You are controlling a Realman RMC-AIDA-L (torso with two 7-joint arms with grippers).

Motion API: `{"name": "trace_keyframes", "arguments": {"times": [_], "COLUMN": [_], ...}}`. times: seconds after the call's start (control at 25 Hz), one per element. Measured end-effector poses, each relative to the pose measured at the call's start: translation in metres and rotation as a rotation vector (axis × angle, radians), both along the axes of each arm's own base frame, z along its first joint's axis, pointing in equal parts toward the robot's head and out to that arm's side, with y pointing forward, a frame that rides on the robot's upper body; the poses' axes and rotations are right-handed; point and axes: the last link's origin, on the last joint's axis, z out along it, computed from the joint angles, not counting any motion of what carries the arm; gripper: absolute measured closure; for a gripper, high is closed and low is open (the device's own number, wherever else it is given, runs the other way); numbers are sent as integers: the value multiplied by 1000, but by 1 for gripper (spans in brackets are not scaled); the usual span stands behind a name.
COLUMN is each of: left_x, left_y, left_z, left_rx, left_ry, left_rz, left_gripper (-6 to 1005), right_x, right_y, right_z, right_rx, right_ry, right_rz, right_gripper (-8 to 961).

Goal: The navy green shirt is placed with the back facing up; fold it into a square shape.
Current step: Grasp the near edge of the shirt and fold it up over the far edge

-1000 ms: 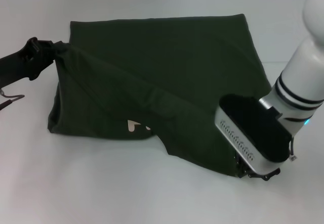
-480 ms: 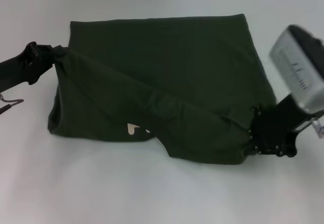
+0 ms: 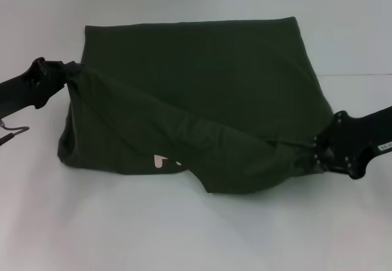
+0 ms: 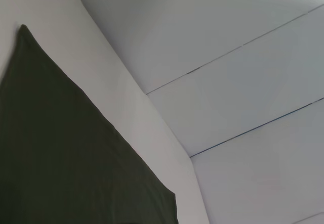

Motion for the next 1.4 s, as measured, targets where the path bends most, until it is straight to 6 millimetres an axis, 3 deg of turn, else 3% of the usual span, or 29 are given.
{"name": "trace_keyframes", "arguments": {"times": [0.2, 0.36, 0.72, 1.4], "left_x": [-2, -8, -24, -26], "left_y": [-2, -5, -18, -18], "left_z": [0, 1, 6, 3], "left_rx": [3, 10, 46, 66], "left_ry": [-1, 1, -4, 16], "left_rz": [2, 16, 56, 56], "left_gripper": [969, 969, 970, 970], "right_x": [27, 52, 79, 105], "right_y": [1, -10, -20, -5], "right_z": [3, 6, 15, 9], "right_rx": [111, 187, 327, 570], "right_ry": [152, 306, 500, 691], "right_rz": [-183, -309, -473, -723], "right_gripper": [907, 907, 906, 904]}}
